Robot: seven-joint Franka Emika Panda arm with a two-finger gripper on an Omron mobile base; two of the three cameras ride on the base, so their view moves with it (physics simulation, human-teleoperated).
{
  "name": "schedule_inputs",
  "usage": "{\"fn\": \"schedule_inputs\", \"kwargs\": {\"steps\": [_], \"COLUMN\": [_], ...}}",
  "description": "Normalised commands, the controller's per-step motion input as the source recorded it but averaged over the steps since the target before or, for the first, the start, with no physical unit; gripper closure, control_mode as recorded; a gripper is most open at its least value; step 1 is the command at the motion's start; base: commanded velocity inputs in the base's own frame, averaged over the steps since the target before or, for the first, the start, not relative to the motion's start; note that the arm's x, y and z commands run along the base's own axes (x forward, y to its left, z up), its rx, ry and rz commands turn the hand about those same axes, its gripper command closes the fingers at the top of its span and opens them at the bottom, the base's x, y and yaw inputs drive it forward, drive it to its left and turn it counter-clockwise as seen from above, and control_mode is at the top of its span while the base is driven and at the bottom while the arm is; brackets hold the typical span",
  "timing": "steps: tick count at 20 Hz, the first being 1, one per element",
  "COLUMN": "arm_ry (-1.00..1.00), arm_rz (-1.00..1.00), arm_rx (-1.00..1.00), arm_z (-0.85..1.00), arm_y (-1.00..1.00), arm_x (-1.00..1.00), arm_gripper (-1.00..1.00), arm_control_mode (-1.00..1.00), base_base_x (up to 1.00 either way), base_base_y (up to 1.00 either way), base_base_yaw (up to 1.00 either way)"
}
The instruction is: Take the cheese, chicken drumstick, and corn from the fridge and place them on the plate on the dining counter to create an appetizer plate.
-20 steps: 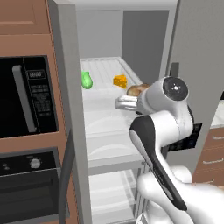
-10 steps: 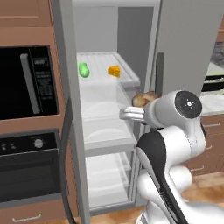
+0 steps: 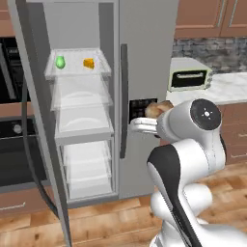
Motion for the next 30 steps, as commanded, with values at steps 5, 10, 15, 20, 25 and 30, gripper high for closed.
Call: {"fn": "schedule_inputs", "kwargs": {"steps": [5, 10, 15, 20, 25, 30], "arm_ry": [0.00, 0.00, 0.00, 0.00, 0.00, 0.00], "arm_rz": [0.00, 0.00, 0.00, 0.00, 0.00, 0.00], "arm_rx": [0.00, 0.00, 0.00, 0.00, 0.00, 0.00], "arm_z": [0.00, 0.00, 0.00, 0.00, 0.00, 0.00], "arm_y": [0.00, 0.00, 0.00, 0.00, 0.00, 0.00], "arm_x": [0.00, 0.00, 0.00, 0.00, 0.00, 0.00], "arm_gripper": [1.00, 1.00, 1.00, 1.00, 1.00, 1.00], "arm_control_mode": [1.00, 1.00, 1.00, 1.00, 1.00, 1.00], "base_base_x": [-0.51, -0.07, 0.00, -0.11, -0.02, 0.00], "base_base_y": [-1.00, -0.93, -0.56, -0.40, -0.33, -0.34], "base_base_yaw": [-0.08, -0.15, -0.28, -0.41, -0.51, -0.57]}}
